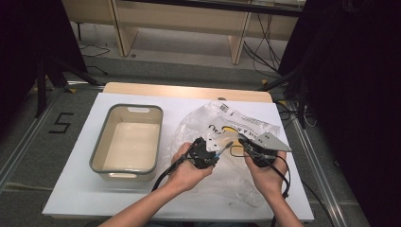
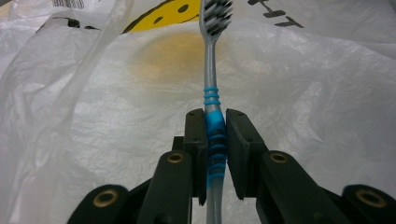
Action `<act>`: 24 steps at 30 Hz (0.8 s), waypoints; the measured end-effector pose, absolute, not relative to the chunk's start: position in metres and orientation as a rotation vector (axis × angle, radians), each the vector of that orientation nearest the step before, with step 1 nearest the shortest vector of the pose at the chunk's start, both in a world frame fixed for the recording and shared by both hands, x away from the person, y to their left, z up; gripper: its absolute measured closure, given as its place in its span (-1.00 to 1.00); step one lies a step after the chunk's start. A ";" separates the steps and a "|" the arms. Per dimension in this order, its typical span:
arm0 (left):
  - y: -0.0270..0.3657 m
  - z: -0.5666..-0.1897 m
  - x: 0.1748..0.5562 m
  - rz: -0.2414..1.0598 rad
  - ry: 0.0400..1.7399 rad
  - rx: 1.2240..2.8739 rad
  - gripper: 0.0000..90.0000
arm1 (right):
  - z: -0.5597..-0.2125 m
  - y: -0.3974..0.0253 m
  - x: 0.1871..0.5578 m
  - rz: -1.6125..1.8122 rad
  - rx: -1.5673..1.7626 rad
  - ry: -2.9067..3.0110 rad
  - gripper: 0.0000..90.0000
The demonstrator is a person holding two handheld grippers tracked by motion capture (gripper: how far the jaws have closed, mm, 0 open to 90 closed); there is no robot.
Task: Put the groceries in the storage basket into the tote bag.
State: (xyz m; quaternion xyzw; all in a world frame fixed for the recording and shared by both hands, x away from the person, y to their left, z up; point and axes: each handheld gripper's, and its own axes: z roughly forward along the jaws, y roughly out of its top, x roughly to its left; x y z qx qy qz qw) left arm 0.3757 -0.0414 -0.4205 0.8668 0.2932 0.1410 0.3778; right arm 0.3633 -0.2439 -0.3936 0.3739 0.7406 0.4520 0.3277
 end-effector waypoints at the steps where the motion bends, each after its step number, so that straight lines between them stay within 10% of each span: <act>1: -0.042 -0.422 0.376 0.361 0.754 2.213 0.74 | -0.394 -0.244 0.363 1.184 0.977 1.940 1.00; 24: -0.062 -0.432 0.389 0.388 0.696 2.273 0.74 | -0.394 -0.244 0.364 1.183 0.979 1.940 1.00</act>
